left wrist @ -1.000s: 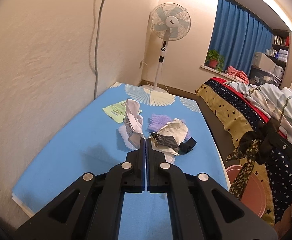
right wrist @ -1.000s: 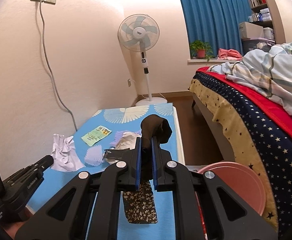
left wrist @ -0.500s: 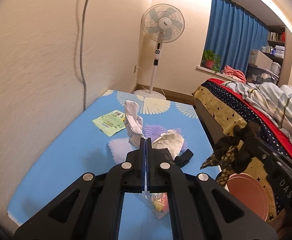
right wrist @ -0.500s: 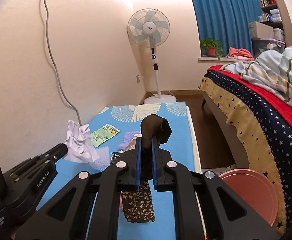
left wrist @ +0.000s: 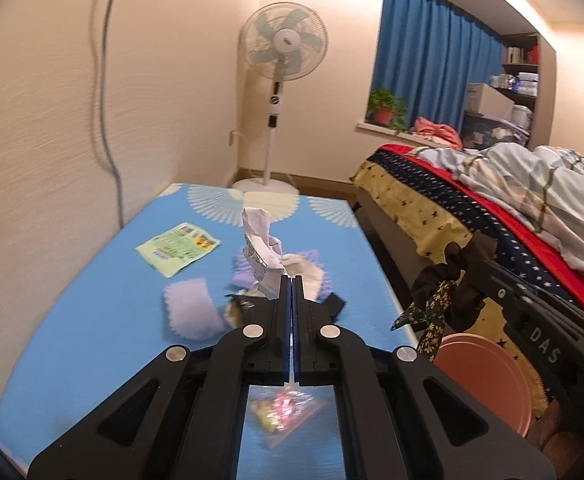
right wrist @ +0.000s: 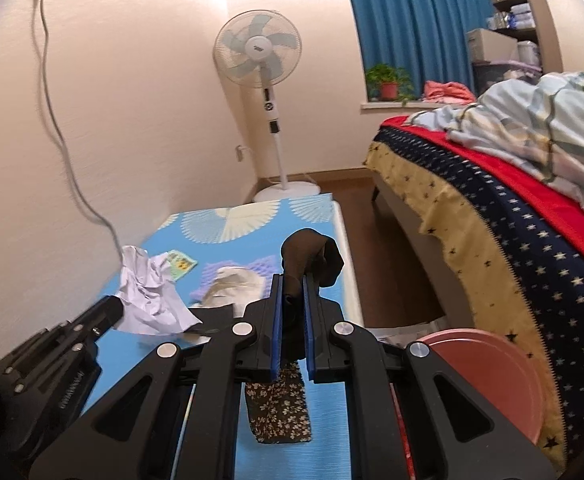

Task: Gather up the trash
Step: 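Lift and carry the paper in the left tool while the right tool carries the black cloth to the bin, then open both tools over the pink bin to drop the paper and cloth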

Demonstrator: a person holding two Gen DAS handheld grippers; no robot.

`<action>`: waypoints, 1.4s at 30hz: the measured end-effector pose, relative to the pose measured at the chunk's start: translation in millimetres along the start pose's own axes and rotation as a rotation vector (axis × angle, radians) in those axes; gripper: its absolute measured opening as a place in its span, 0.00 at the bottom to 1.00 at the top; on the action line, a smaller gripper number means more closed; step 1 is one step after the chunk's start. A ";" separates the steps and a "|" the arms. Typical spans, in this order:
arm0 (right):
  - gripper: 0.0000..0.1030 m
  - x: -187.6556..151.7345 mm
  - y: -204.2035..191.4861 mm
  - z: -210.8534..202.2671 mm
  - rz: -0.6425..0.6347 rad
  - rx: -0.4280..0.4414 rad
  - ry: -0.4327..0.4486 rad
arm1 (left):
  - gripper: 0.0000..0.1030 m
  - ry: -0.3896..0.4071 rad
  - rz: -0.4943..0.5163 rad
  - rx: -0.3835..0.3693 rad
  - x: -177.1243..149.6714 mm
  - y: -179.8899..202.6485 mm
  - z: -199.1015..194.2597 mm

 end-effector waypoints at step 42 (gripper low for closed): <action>0.43 -55.2 178.2 -17.8 0.181 -0.439 -0.138 | 0.01 -0.328 0.159 -0.410 -117.3 162.2 55.8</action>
Point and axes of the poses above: each gripper's, at about its wrist camera, not at the fingertips, and z roughly the way its jaws point, y to its right, x to its top, the point moved 6 cm from there along z, roughly the way its jaws point, and after that the axes turned 8 degrees about -x, right-handed, at the moved point
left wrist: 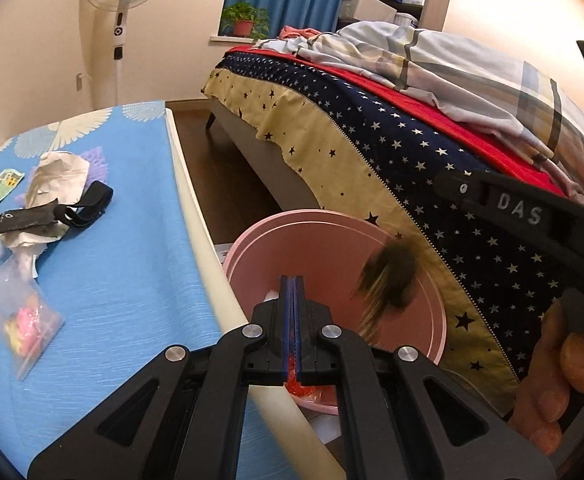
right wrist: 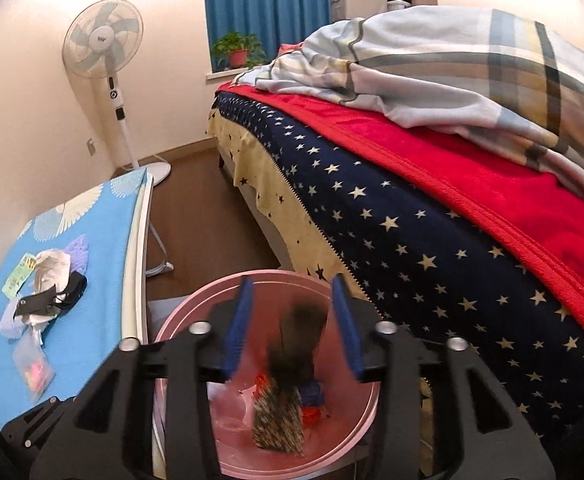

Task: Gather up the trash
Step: 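Open both tools over the pink bin to drop the paper and cloth, then move both open tools back over the remaining trash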

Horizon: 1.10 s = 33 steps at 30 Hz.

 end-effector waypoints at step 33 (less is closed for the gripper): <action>0.21 -13.0 -146.2 -35.8 -0.079 0.417 0.053 | 0.01 0.265 -0.264 0.374 10.4 -151.0 -119.2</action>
Point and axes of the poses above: each gripper's, at about its wrist camera, not at the fingertips, and z roughly the way its jaws point, y to its right, x to its top, the point moved 6 cm from there along z, roughly the way its jaws point, and after that the axes turned 8 degrees about -x, right-handed, at the moved point
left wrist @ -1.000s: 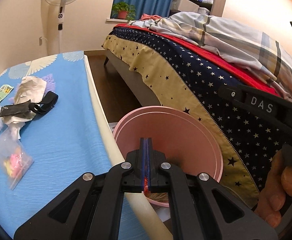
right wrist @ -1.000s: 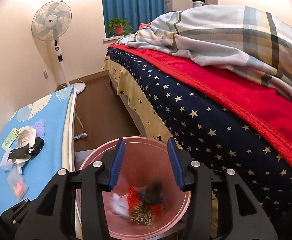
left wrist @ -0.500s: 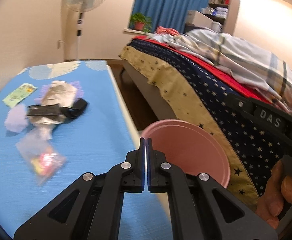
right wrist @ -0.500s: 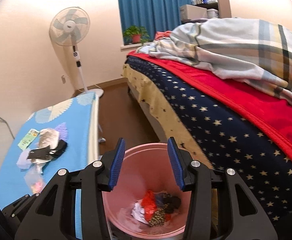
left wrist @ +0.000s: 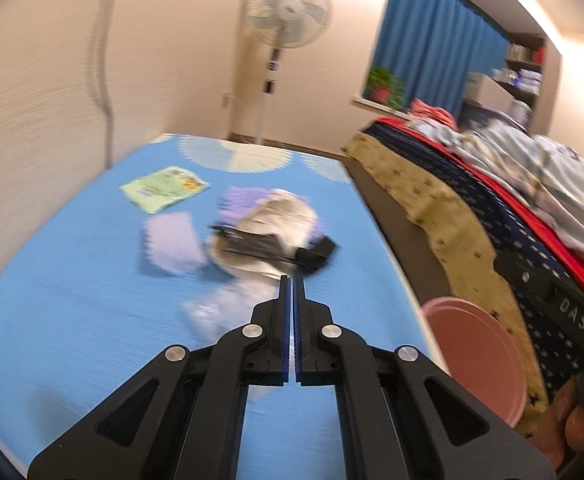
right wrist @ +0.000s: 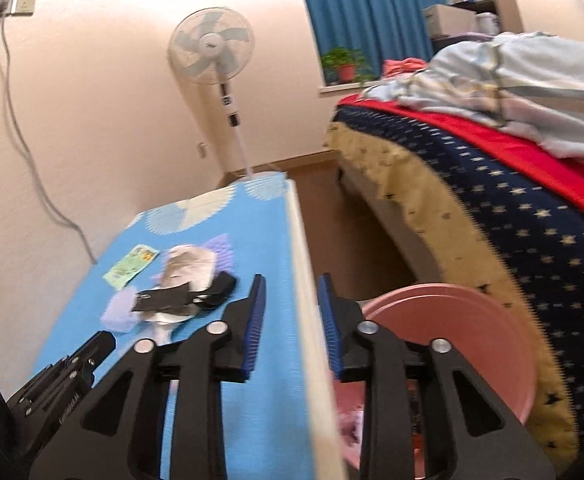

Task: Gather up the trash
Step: 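Move both open tools back over the remaining trash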

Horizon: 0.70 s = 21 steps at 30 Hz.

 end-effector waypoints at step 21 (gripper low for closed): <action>0.21 -11.7 -76.8 76.6 -0.036 0.147 -0.107 | 0.01 -0.013 -0.112 0.159 15.9 -82.1 30.5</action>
Point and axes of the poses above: each gripper's, at about its wrist camera, not at the fingertips, and z roughly the way its jaws point, y to its right, x to its top, the point moved 6 cm from there along z, roughly the way its jaws point, and after that the axes turned 8 degrees about -x, right-handed, at the moved point
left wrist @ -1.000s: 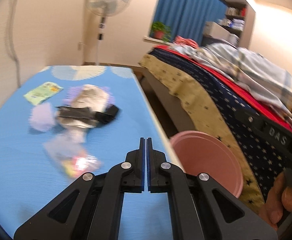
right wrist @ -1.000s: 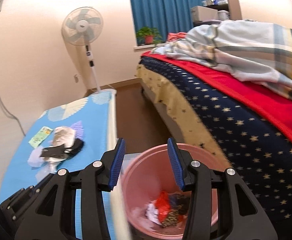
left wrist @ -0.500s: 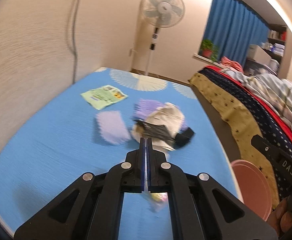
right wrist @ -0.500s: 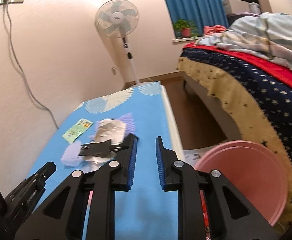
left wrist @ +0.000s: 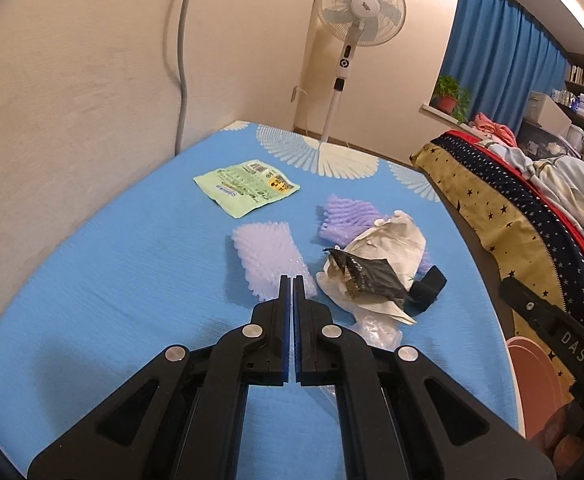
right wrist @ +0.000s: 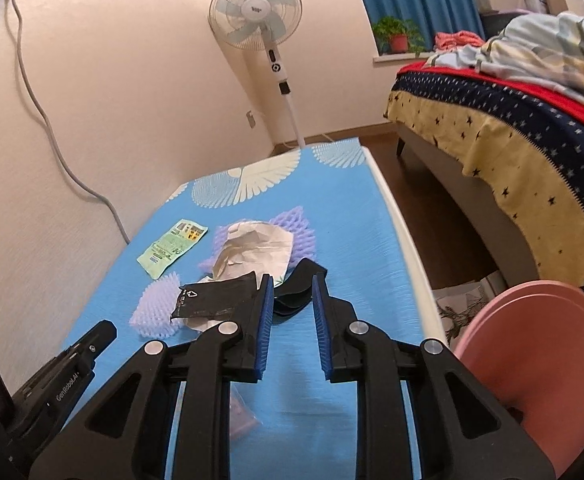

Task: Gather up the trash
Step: 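Move both open tools back over the remaining trash, then grasp the black plastic pouch with the right tool while the left tool grasps the white foam mesh sleeve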

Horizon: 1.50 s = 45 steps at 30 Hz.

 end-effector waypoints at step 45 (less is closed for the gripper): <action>0.02 13.7 0.6 -2.8 -0.038 -0.002 -0.052 | 0.09 -0.032 0.005 0.001 21.0 5.3 0.3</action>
Point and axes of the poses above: each gripper's, at about its wrist camera, not at the fingertips, and z roughly the way its jaws point, y to its right, x to its top, the point moved 6 cm from there along z, roughly the way its jaws point, and after that the axes turned 8 degrees about -x, right-handed, at the moved point
